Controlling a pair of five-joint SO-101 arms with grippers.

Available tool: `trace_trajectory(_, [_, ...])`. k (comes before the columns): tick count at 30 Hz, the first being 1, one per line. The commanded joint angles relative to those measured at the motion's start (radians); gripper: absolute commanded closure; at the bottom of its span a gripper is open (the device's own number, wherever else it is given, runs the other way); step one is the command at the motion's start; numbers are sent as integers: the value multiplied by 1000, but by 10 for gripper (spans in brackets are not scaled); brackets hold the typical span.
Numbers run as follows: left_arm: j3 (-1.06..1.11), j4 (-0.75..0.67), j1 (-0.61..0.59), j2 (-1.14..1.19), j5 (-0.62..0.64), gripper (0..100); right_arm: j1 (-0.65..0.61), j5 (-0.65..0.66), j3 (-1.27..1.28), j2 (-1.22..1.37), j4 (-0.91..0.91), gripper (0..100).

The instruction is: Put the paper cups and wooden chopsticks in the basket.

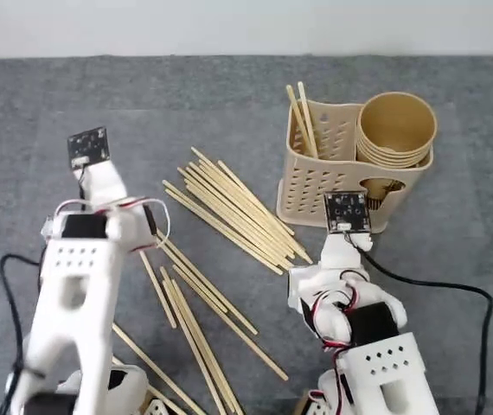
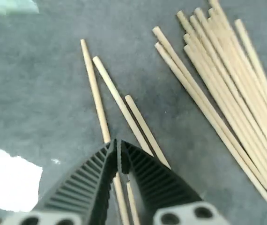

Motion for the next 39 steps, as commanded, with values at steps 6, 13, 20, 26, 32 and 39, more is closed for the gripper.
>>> trace_trajectory(6, [-209,-26,8,354,104,833,84,-12,8,-28,-25,989])
trace_trajectory(13, [-303,-29,8,537,110,831,84,-12,9,-28,-25,989])
trace_trajectory(20, [-452,20,9,729,112,875,84,-12,9,-30,-25,989])
trace_trajectory(26, [-524,97,68,798,110,986,85,-12,9,-30,-25,989])
trace_trajectory(32, [-526,104,118,784,163,988,90,-12,9,-30,-22,989])
trace_trajectory(39, [-526,106,192,675,201,988,90,-12,9,-30,-22,989])
